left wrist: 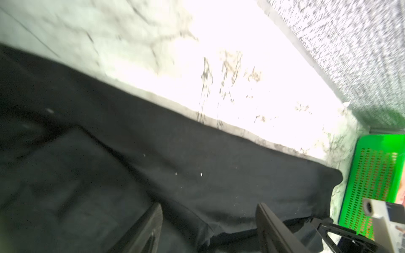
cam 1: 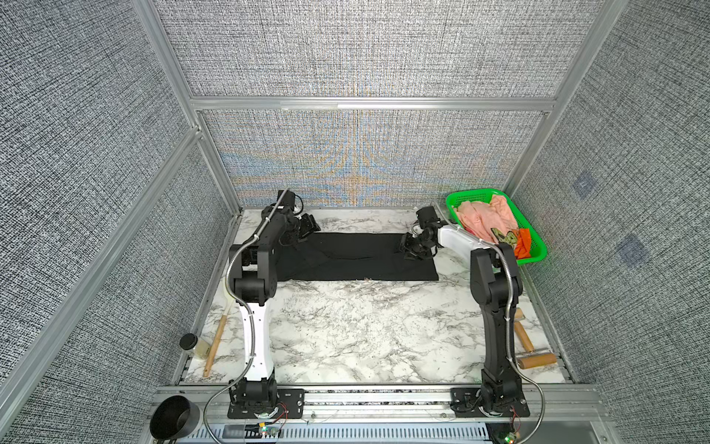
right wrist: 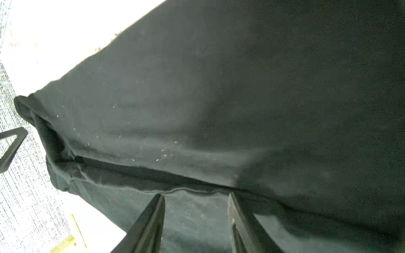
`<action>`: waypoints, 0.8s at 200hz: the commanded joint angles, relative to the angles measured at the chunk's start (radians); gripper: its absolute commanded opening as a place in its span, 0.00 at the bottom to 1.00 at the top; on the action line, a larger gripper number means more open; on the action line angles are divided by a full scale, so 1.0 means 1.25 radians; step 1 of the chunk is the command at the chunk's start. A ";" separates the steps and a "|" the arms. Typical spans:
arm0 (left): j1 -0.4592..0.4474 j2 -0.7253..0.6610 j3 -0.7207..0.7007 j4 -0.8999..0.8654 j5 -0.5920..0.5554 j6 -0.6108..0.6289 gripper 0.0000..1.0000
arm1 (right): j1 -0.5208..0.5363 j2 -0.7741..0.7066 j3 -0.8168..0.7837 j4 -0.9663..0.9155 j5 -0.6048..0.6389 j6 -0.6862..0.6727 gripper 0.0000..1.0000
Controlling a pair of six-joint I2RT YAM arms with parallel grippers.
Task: Fold and stack t-shirts
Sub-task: Smooth out the T-shirt at the top-center of the table, then rotate the T-shirt at the center of the table.
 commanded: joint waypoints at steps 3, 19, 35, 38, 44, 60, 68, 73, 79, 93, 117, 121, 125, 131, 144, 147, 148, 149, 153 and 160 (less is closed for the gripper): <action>0.003 -0.044 0.007 0.027 -0.034 -0.005 0.71 | 0.003 -0.005 0.030 -0.016 0.007 -0.020 0.52; 0.004 -0.104 -0.031 0.051 -0.067 -0.019 0.72 | 0.004 -0.024 0.042 -0.031 0.032 -0.040 0.52; 0.005 -0.155 -0.082 0.058 -0.085 -0.043 0.73 | 0.000 -0.036 0.048 -0.039 0.055 -0.053 0.52; 0.005 -0.162 -0.094 0.058 -0.086 -0.048 0.73 | 0.000 -0.036 0.049 -0.040 0.057 -0.055 0.52; 0.006 -0.177 -0.120 0.060 -0.087 -0.061 0.73 | -0.002 -0.033 0.054 -0.041 0.057 -0.061 0.52; 0.009 -0.224 -0.225 0.096 -0.075 -0.107 0.73 | -0.005 -0.010 0.071 -0.049 0.048 -0.072 0.52; 0.011 -0.245 -0.283 0.123 -0.071 -0.138 0.73 | -0.007 0.007 0.083 -0.058 0.047 -0.075 0.52; 0.014 -0.253 -0.317 0.140 -0.068 -0.158 0.74 | -0.008 0.020 0.090 -0.064 0.049 -0.076 0.51; 0.018 -0.277 -0.356 0.165 -0.065 -0.181 0.74 | -0.009 0.034 0.102 -0.073 0.053 -0.077 0.51; 0.033 -0.292 -0.419 0.215 -0.062 -0.226 0.75 | -0.012 0.064 0.130 -0.090 0.067 -0.088 0.48; 0.056 -0.277 -0.450 0.270 -0.037 -0.281 0.75 | -0.014 0.105 0.178 -0.119 0.091 -0.124 0.47; 0.059 -0.274 -0.450 0.277 -0.034 -0.286 0.75 | -0.016 0.112 0.186 -0.128 0.094 -0.128 0.46; 0.059 -0.269 -0.449 0.283 -0.032 -0.290 0.75 | -0.016 0.118 0.193 -0.139 0.096 -0.131 0.46; 0.059 -0.263 -0.447 0.291 -0.034 -0.296 0.75 | -0.018 0.126 0.202 -0.157 0.098 -0.134 0.45; 0.061 -0.234 -0.436 0.306 -0.036 -0.311 0.75 | -0.019 0.129 0.195 -0.181 0.107 -0.135 0.44; 0.061 -0.227 -0.431 0.308 -0.034 -0.315 0.75 | -0.017 0.125 0.186 -0.181 0.108 -0.136 0.43; 0.062 -0.223 -0.429 0.309 -0.033 -0.316 0.75 | -0.018 0.124 0.183 -0.181 0.110 -0.136 0.43; 0.061 -0.221 -0.428 0.310 -0.033 -0.317 0.75 | -0.018 0.122 0.178 -0.180 0.111 -0.136 0.43; 0.062 -0.208 -0.423 0.315 -0.027 -0.323 0.75 | -0.018 0.115 0.164 -0.175 0.114 -0.136 0.44; 0.063 -0.185 -0.410 0.321 -0.013 -0.334 0.75 | -0.019 0.103 0.134 -0.165 0.118 -0.134 0.44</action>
